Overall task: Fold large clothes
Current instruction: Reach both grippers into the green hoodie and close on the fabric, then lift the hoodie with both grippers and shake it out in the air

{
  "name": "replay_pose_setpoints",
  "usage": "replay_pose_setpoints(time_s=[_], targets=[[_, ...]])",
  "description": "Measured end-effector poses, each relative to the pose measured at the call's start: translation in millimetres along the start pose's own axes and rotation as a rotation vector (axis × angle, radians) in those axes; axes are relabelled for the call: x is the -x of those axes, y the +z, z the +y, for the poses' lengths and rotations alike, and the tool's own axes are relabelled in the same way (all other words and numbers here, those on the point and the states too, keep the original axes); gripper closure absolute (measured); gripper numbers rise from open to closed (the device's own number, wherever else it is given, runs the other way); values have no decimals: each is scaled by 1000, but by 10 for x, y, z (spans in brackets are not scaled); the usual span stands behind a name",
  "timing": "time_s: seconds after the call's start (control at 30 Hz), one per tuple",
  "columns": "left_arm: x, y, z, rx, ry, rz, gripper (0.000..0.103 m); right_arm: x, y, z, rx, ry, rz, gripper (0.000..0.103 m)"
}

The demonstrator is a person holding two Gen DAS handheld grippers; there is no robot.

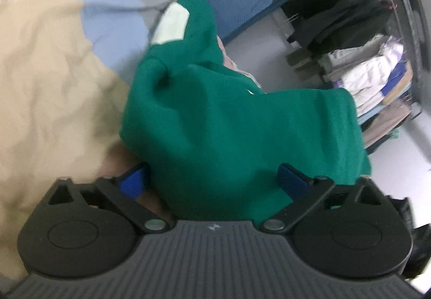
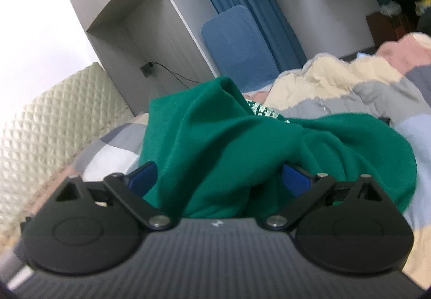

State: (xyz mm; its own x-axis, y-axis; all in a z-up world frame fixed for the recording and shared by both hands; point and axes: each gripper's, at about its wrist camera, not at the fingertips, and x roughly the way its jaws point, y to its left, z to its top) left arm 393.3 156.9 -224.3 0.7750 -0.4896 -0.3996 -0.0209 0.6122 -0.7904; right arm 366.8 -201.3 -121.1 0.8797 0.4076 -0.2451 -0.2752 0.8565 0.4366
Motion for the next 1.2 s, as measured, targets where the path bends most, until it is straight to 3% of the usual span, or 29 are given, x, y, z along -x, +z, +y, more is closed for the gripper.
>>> replay_pose_setpoints(time_s=[0.1, 0.17, 0.23, 0.27, 0.33, 0.57, 0.7, 0.87, 1.03, 1.2], targets=[[-137, -19, 41, 27, -18, 31, 37, -122, -50, -35, -1, 45, 3, 15], [-177, -35, -11, -15, 10, 41, 58, -189, -66, -41, -1, 19, 52, 55], [-147, -30, -93, -47, -5, 34, 75, -193, -69, -53, -18, 26, 81, 73], [-109, -21, -144, -61, -12, 21, 85, -158, -65, -30, -13, 36, 76, 80], [1, -3, -238, -75, -25, 6, 91, -37, -42, 56, 24, 46, 49, 85], [603, -59, -717, -142, -189, -84, 95, 691, 91, 361, 107, 149, -69, 87], [1112, -334, -995, -177, -275, -94, 95, 1270, 46, 487, 120, 184, -113, 88], [1788, -769, -1207, -159, -320, -87, 96, 1806, -86, 566, 73, 221, -115, 88], [2212, -1284, -1134, -167, -222, -59, 96, 2023, -323, 541, -60, 213, -33, 88], [2028, -1348, -801, -43, -152, 6, 91, 1880, -575, 329, -200, 115, 65, 81]])
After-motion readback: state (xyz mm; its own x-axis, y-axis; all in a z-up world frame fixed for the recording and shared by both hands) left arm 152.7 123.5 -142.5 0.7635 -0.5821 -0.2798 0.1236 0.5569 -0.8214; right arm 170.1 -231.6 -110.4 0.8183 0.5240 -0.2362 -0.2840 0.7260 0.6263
